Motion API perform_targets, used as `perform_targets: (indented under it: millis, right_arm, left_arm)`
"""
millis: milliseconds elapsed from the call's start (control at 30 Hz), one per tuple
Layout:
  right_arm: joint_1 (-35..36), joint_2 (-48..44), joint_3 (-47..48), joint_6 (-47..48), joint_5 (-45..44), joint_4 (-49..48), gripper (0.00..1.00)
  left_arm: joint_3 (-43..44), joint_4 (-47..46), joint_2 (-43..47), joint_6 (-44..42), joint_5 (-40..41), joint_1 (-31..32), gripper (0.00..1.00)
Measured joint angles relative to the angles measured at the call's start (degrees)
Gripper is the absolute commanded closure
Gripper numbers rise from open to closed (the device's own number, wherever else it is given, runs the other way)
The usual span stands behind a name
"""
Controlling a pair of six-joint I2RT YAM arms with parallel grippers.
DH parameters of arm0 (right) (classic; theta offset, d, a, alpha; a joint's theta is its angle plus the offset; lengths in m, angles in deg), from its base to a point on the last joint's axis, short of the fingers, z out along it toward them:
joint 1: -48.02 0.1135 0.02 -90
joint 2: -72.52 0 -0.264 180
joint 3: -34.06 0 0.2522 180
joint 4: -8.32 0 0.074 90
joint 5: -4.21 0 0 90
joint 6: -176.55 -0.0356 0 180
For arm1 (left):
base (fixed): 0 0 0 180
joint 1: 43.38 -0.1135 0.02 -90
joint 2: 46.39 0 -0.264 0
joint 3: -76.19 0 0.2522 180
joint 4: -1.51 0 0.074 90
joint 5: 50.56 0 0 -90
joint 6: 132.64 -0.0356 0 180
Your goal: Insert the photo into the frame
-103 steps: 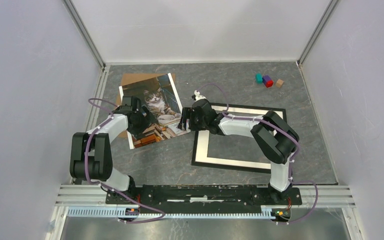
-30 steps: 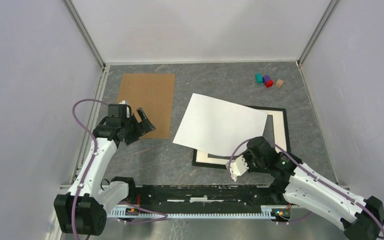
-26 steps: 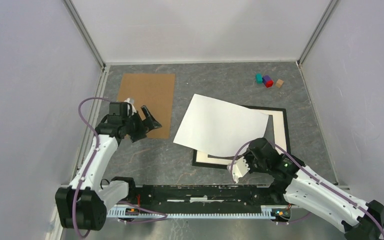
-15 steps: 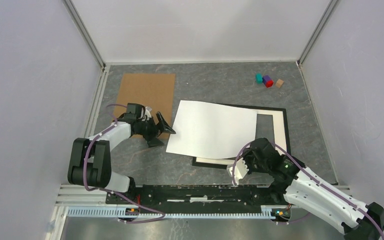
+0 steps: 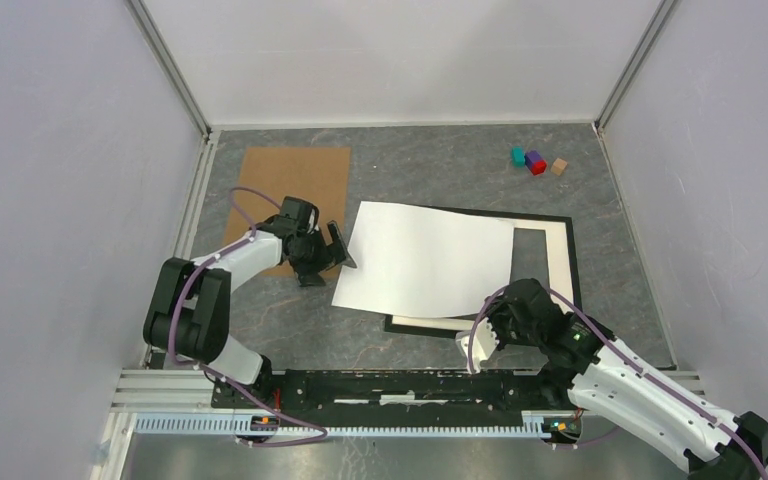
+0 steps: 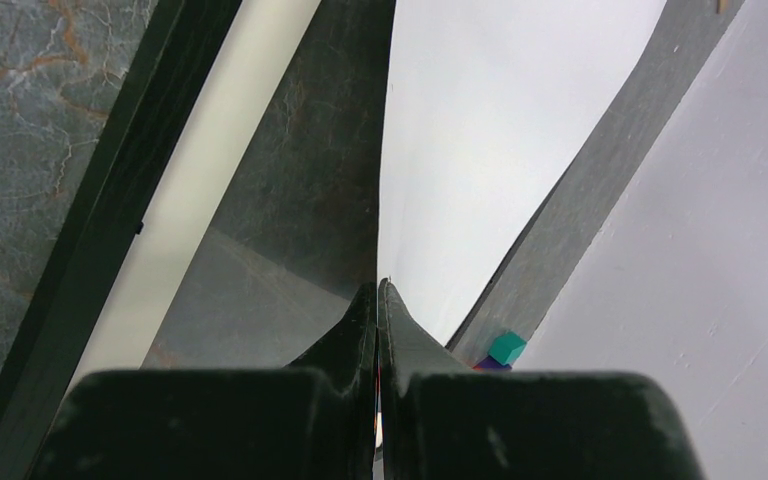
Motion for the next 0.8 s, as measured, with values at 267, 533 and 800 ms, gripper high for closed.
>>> perform_targets:
  millis: [267, 533, 800]
  right_arm:
    - [-0.1, -0.6, 0.0, -0.3, 1.0, -0.2, 1.00]
    - [-0.3, -2.9, 0.0, -1.7, -1.1, 1.2, 0.74]
    - [-0.3, -3.6, 0.5, -3.6, -10.8, 4.2, 0.02]
  left_arm:
    - [-2.3, -6.2, -1.8, 4.0, -9.7, 0.9, 0.00]
    - [-4.8, -13.2, -4.1, 7.8, -20.0, 1.3, 0.00]
    - [-6.8, -18.2, -4.5, 12.3, -22.2, 4.8, 0.00]
